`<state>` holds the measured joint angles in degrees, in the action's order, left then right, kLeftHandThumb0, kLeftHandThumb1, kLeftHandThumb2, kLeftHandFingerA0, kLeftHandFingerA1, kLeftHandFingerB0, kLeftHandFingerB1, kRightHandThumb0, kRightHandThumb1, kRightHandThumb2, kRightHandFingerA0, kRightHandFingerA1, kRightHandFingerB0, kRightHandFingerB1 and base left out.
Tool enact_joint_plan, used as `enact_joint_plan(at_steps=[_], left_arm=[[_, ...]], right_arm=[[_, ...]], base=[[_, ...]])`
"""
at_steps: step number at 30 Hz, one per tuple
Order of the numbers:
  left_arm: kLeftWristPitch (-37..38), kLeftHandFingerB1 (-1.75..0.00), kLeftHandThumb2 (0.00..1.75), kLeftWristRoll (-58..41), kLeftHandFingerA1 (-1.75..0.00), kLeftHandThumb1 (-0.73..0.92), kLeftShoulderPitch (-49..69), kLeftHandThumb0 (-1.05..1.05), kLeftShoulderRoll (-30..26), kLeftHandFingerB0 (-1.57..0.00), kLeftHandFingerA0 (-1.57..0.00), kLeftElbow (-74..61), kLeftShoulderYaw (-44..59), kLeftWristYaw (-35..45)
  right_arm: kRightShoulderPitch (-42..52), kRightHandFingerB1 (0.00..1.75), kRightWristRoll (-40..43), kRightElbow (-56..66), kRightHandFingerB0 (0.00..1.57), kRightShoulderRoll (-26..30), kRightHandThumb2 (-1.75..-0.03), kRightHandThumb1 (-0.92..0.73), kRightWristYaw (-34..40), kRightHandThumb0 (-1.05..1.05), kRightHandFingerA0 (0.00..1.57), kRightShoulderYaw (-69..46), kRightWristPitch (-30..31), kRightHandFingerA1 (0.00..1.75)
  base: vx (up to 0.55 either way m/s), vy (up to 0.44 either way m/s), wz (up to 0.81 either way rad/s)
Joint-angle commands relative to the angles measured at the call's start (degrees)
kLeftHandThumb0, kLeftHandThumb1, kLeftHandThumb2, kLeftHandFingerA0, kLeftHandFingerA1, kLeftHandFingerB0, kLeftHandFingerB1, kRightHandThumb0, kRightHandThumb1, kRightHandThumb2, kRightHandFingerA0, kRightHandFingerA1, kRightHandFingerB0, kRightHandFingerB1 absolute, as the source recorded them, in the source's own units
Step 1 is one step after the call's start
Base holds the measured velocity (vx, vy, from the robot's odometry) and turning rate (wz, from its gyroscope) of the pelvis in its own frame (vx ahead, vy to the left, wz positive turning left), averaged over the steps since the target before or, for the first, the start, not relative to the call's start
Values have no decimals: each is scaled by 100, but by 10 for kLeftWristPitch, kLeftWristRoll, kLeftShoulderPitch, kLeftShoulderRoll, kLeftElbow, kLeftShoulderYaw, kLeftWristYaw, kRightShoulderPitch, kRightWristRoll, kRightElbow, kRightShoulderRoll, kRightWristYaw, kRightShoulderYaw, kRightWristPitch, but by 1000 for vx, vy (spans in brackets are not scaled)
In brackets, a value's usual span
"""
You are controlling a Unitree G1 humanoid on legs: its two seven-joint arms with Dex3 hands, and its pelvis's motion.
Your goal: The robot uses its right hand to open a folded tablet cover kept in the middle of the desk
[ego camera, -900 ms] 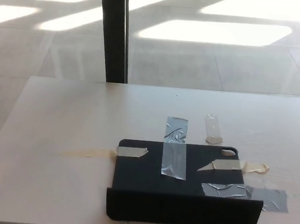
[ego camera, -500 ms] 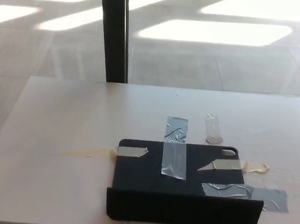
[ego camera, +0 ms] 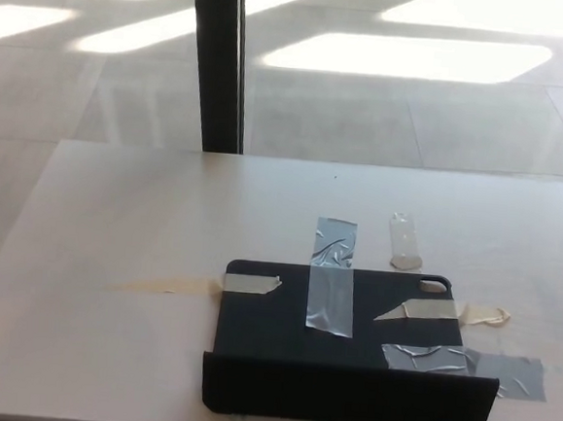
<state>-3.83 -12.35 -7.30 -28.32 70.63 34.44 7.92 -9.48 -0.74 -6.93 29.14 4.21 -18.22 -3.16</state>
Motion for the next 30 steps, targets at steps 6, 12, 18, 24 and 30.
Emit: enact_joint_plan(at_steps=[6,12,18,24,30], left_arm=[[-8,-62,70,-18,-76,92,2,-90,-22,-44,-65,10,0,17],[-10,-66,107,-17,-76,70,1,-90,-25,-43,-63,9,-1,13],[-14,-62,68,-17,-77,92,-4,-91,-29,-41,-67,7,-1,12],[-14,-62,68,-19,-77,92,-5,-90,-40,-43,-68,7,2,16],[-7,-61,71,-13,-75,92,-2,-89,-49,-44,-64,8,-2,17]], right_arm=[[-112,36,-233,82,38,34,-68,-90,-111,-84,63,278,5,46],[-135,49,-286,38,33,37,-114,-76,-132,-93,58,378,-37,63],[-155,42,-324,14,30,44,-91,-76,-157,-100,54,452,-47,59],[-193,49,-338,-44,28,42,-118,-79,-181,-95,52,525,-99,67],[-238,48,-376,-93,31,23,-70,-92,-168,-93,57,589,-128,93]], base=[[0,0,0],[0,0,0],[0,0,0],[0,0,0],[0,0,0]])
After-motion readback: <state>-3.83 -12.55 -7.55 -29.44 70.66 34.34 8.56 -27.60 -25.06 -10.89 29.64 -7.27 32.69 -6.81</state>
